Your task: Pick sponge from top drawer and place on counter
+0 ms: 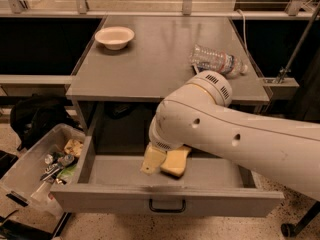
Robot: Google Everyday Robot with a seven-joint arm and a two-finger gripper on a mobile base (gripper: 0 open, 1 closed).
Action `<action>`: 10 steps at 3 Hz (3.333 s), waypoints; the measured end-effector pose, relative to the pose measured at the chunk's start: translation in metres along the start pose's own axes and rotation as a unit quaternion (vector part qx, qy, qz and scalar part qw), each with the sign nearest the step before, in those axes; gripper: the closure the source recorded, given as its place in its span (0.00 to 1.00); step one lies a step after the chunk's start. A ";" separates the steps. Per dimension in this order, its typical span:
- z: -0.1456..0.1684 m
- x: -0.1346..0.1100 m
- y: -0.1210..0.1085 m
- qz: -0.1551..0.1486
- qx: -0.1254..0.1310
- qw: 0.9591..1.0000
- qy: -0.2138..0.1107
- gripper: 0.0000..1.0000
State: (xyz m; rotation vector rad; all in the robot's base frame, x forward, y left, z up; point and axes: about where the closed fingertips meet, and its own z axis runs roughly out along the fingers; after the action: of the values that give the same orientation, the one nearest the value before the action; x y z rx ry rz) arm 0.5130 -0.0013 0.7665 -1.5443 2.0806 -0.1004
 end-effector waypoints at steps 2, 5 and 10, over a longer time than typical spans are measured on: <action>0.010 0.026 -0.007 0.033 0.013 0.999 -0.010 0.00; 0.038 0.075 -0.030 0.100 0.045 0.993 -0.034 0.00; 0.106 0.086 0.007 0.114 -0.038 0.992 -0.050 0.00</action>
Offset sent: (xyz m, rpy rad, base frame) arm 0.0191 -0.0738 -0.0515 0.1387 -0.0326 -0.1859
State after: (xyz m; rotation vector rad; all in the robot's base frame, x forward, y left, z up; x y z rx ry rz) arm 0.5393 -0.0505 0.6414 -1.3146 2.1843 0.1380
